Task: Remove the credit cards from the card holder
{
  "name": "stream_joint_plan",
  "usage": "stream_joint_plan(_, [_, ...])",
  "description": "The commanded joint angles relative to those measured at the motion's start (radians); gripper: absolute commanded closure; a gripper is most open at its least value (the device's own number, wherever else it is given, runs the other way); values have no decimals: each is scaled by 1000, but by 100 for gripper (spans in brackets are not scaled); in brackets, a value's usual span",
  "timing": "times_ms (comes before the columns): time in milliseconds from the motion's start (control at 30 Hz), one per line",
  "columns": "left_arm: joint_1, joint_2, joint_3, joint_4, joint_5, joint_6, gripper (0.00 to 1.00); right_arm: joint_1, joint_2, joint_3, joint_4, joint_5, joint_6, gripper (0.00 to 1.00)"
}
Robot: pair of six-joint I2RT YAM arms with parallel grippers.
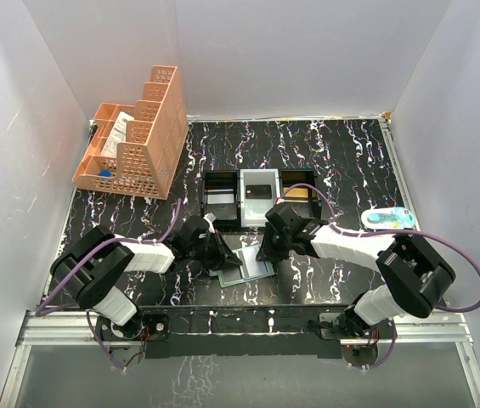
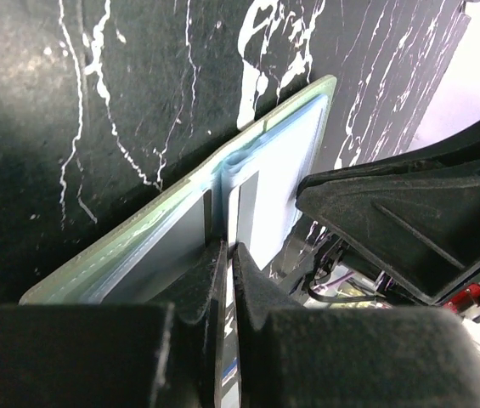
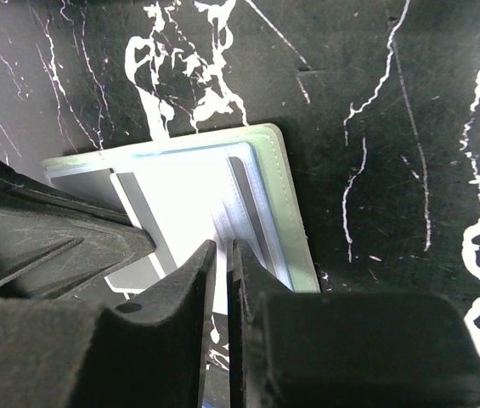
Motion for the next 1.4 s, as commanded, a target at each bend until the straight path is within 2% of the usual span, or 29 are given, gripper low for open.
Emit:
stream_joint_plan(0, [9,-62,-52,-34,-27,39,100,4,25,-26,-53,33,-16,90])
stream_joint_plan(633, [31,-93,-42,-88,31,122,100,4,-18,11,-72,15,-40,89])
stream_joint_plan(867, [31,-74,-28,-79,42,126,100,5,-75,99,-47,-58,-113,76])
stream_joint_plan(1100, [31,-65,-20,-76,50,128,100,10,-19,94,66,-171,-106,74])
stream_joint_plan(1300, [31,-70,-9,-99,56,145,100,18,70,94,71,-204,-125,73])
stream_joint_plan(1367, [31,-69,-5,-109,61,151,100,18,99,102,21,-155,-136,73])
